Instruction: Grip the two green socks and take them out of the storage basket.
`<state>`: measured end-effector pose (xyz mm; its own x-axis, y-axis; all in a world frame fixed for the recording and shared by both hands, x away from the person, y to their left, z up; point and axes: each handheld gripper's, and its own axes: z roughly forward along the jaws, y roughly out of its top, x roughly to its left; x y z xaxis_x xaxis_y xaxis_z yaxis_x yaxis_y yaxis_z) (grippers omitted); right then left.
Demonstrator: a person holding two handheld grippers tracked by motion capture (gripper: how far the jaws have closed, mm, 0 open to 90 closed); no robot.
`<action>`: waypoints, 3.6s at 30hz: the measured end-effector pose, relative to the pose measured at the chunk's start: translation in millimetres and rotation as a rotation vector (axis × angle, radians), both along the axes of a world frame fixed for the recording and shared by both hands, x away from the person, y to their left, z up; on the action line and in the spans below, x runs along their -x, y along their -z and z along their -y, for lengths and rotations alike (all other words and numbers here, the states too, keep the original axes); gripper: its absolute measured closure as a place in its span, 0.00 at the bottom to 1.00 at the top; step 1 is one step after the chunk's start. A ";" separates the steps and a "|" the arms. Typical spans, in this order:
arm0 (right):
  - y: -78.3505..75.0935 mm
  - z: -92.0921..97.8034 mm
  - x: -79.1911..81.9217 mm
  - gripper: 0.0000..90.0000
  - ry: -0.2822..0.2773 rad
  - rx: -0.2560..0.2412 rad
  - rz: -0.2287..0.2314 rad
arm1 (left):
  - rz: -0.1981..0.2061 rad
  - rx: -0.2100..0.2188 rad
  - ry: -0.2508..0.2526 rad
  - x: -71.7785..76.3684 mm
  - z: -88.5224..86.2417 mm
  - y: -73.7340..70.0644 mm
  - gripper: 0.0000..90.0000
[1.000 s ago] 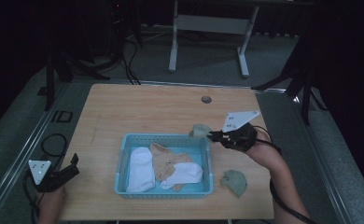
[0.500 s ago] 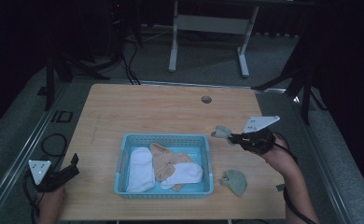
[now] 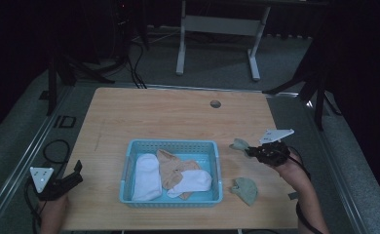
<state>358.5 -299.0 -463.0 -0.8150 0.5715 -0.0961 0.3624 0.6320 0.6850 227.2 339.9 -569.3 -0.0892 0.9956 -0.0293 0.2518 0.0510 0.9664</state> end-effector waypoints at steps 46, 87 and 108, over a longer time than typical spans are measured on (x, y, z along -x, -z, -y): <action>37.7 41.5 15.6 0.24 0.202 -0.100 -0.053 | 0.002 -0.002 -0.002 0.0 0.4 0.0 0.01; 96.8 115.7 64.6 0.14 0.680 -0.290 0.125 | 0.002 -0.009 -0.003 0.1 0.7 0.0 0.01; 97.6 115.8 71.6 0.15 0.720 -0.314 0.202 | -0.001 -0.014 0.000 0.0 1.1 0.0 0.01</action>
